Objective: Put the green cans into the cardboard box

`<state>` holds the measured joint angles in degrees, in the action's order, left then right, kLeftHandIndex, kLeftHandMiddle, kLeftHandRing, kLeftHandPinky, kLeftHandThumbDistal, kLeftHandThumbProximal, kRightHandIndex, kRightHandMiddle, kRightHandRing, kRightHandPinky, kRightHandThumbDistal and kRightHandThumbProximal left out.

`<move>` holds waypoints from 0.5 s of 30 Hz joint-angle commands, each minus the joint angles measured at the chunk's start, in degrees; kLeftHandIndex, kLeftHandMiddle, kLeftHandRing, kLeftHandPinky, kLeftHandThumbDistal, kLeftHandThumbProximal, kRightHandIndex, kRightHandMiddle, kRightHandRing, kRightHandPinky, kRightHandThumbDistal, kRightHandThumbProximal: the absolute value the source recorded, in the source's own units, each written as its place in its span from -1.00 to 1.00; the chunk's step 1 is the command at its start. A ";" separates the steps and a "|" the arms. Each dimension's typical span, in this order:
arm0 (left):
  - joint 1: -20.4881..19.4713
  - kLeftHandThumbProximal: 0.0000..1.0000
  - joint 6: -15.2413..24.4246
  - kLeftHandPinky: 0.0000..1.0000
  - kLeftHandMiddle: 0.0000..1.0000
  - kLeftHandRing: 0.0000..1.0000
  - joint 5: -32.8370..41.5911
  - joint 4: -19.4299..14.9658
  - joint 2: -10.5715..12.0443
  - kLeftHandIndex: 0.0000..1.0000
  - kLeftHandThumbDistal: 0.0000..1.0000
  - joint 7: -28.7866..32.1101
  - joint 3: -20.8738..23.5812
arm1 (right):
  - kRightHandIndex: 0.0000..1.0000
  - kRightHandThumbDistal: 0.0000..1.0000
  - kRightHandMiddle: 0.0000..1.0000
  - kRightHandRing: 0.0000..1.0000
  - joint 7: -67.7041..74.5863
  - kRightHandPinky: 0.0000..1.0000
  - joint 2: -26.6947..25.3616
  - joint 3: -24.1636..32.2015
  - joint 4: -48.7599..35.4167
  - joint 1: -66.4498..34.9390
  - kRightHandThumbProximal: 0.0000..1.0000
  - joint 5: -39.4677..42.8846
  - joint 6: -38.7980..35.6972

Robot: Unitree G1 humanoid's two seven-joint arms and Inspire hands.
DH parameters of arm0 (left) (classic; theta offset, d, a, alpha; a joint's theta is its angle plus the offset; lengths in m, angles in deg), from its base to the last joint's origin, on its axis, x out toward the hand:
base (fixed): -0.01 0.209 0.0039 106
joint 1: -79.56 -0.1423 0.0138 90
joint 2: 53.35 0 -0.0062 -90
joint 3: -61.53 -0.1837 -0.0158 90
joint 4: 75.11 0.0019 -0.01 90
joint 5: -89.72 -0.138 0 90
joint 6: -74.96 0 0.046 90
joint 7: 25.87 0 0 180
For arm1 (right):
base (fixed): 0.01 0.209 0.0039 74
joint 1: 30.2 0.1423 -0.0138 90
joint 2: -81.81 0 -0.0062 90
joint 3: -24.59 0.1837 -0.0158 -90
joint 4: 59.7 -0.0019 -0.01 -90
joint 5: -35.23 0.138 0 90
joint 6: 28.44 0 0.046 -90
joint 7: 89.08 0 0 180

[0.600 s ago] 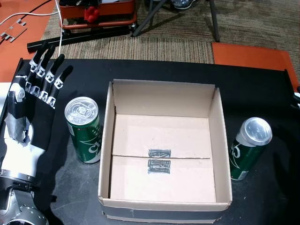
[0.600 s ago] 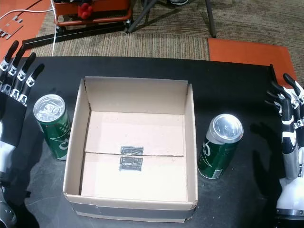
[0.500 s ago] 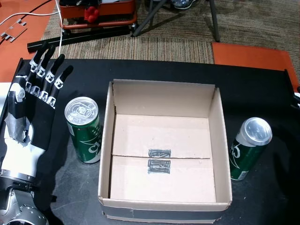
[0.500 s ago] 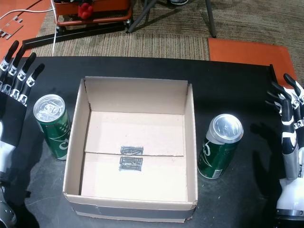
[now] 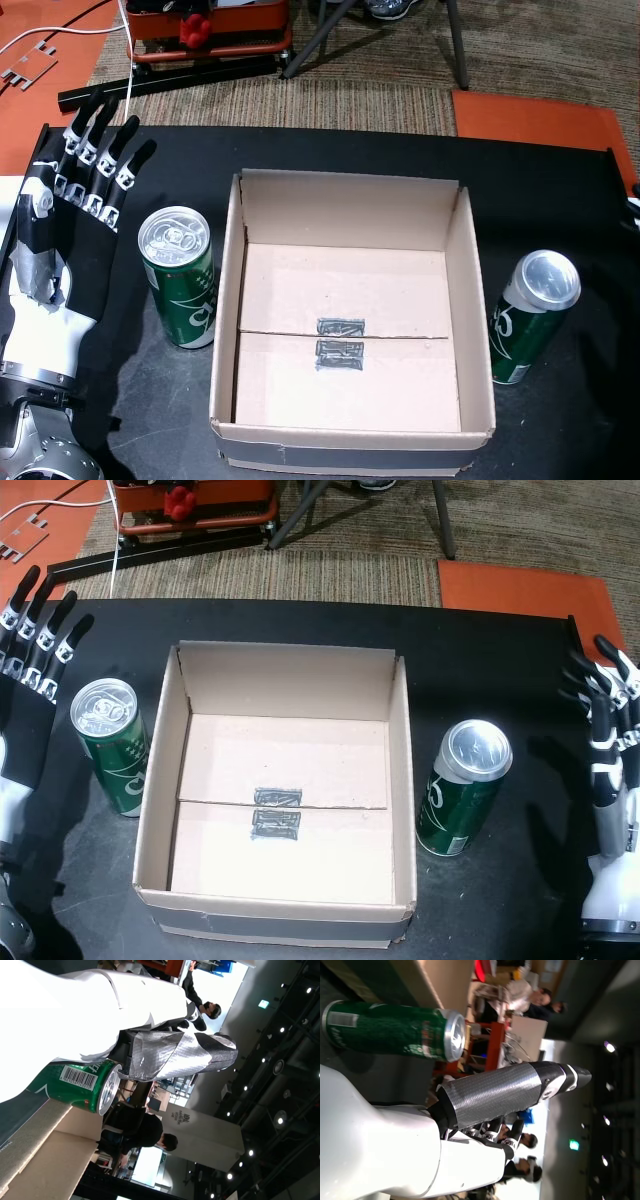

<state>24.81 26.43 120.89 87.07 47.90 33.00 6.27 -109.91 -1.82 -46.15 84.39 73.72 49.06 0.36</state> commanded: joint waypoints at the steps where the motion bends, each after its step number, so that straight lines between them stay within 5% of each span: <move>1: -0.04 1.00 0.15 0.93 0.93 0.99 -0.01 -0.73 -0.26 0.83 -0.06 -0.07 0.04 | 0.59 1.00 0.63 0.62 0.94 0.71 -0.99 -0.63 -0.70 -1.08 0.49 -1.37 0.95; 15: 0.48 1.00 -1.48 0.95 0.97 1.00 0.77 -0.46 -0.89 0.81 -0.21 1.99 1.21 | 0.80 1.00 0.85 0.84 3.03 0.90 -5.28 -4.16 -4.12 -2.85 0.41 -5.95 2.70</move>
<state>24.90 25.18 121.28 87.07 47.73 34.32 7.38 -106.53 -6.34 -49.94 81.33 71.85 42.95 2.44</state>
